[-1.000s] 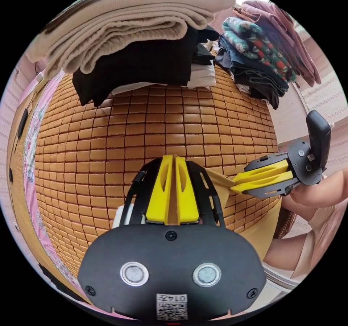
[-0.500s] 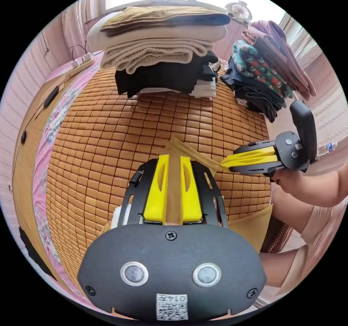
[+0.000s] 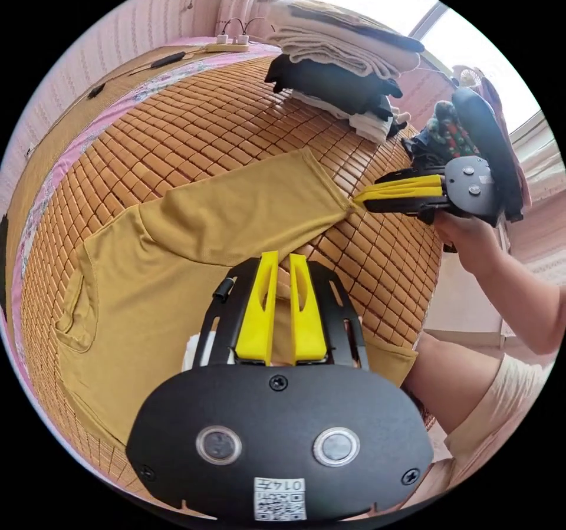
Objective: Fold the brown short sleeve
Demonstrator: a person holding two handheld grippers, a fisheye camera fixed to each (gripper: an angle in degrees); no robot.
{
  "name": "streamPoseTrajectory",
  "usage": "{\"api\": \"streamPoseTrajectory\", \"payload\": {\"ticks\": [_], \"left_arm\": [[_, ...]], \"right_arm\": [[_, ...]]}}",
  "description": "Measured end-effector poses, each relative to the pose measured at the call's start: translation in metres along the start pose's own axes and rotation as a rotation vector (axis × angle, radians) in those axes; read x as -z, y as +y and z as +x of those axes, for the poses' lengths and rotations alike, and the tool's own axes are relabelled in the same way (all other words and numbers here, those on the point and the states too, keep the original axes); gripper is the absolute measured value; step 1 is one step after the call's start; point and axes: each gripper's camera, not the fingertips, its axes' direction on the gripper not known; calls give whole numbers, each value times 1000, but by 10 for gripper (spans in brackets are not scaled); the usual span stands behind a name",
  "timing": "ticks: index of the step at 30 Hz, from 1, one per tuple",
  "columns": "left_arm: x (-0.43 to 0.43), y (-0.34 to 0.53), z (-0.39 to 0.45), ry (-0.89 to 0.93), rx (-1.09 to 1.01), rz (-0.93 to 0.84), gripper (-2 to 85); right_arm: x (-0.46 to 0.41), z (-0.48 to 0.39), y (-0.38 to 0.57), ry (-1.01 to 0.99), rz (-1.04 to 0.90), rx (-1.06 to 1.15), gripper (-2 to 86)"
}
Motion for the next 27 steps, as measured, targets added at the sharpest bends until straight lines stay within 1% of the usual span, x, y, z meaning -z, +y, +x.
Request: {"api": "streamPoseTrajectory", "payload": {"ticks": [1,3,5,7,8,10,11,13,15,17,19,20,21,23,26,27], "left_arm": [[14,17,-7,15,49,27,23],[36,50,-21,7,131,64,16],[58,88,-38,-20,234,93,10],[87,147,-65,-88,390,119,4],[94,162,-72,-116,433,122,2],[120,224,-101,-207,594,145,-6],[126,239,-108,-228,632,148,-6],[150,296,-137,-335,780,170,-8],[167,335,-158,-379,877,223,-7],[177,366,-180,-385,949,263,-5],[183,393,-206,-377,996,302,3],[184,398,-212,-370,1000,306,11],[184,405,-224,-356,1009,310,26],[183,412,-239,-333,1009,311,50],[177,423,-259,-262,1022,300,57],[174,427,-265,-239,1017,288,45]], "right_arm": [[12,-4,-2,46,27,1,-4],[26,-14,-11,75,37,29,-5],[37,-32,-26,51,53,87,-5],[51,-67,-54,-55,101,196,-7],[54,-79,-63,-93,114,226,-8],[58,-137,-99,-270,123,393,-8],[59,-154,-108,-306,118,437,-8],[62,-225,-144,-422,113,618,-7],[67,-277,-171,-472,136,706,-4],[72,-324,-199,-474,171,753,5],[72,-383,-234,-409,193,802,53],[71,-397,-243,-386,189,808,64],[65,-423,-261,-350,161,825,87],[57,-454,-283,-330,105,864,103],[40,-488,-311,-245,38,867,102],[32,-498,-319,-222,-5,870,91]]}}
